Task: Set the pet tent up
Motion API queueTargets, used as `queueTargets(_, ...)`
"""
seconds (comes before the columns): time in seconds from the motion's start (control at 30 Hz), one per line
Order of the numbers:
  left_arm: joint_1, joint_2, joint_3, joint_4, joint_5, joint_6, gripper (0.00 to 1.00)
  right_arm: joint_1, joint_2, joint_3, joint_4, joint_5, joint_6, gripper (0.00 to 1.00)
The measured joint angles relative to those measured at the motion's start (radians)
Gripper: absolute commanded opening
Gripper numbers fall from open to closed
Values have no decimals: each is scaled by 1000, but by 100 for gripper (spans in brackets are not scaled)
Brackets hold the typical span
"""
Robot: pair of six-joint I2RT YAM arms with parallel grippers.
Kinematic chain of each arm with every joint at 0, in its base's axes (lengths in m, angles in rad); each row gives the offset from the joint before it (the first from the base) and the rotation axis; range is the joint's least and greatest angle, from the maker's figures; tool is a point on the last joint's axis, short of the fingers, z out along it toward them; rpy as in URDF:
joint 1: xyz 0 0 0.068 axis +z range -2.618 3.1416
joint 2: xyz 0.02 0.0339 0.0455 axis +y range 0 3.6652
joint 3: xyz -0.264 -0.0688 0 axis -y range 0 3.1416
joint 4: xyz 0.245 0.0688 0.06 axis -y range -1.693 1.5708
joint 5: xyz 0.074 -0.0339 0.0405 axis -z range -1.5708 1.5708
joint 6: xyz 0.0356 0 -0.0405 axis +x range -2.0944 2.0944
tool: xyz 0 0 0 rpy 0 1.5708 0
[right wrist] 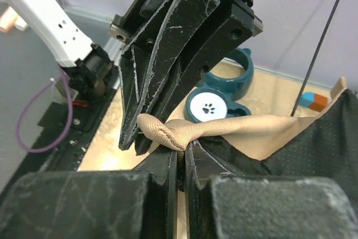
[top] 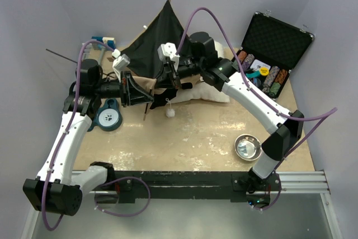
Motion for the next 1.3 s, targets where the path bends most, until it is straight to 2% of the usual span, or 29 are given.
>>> queueTargets(0.33, 2, -45, -33, 55, 13, -63, 0, 14, 6, 50, -205, 39, -270, 0)
queueTargets(0.73, -26, -61, -39, 72, -31, -82, 0, 53, 63, 133, -271, 71, -323, 1)
queueTargets(0.77, -29, -61, -39, 75, -33, -88, 0, 53, 63, 133, -274, 72, -328, 11)
queueTargets(0.83, -30, -61, -41, 98, -34, -114, 0, 53, 62, 132, -285, 78, -345, 40)
queueTargets(0.87, -30, -61, -42, 116, -35, -134, 0, 53, 59, 132, -287, 82, -354, 51)
queueTargets(0.93, -30, -61, -42, 153, -35, -176, 0, 53, 46, 128, -289, 97, -358, 65)
queueTargets(1.1, -31, -59, -28, 250, -30, -275, 0, 39, -26, 80, -208, 174, -319, 77)
queueTargets(1.3, -29, -2, 83, 344, -114, -340, 0, 14, -208, -82, 29, 322, -124, 84)
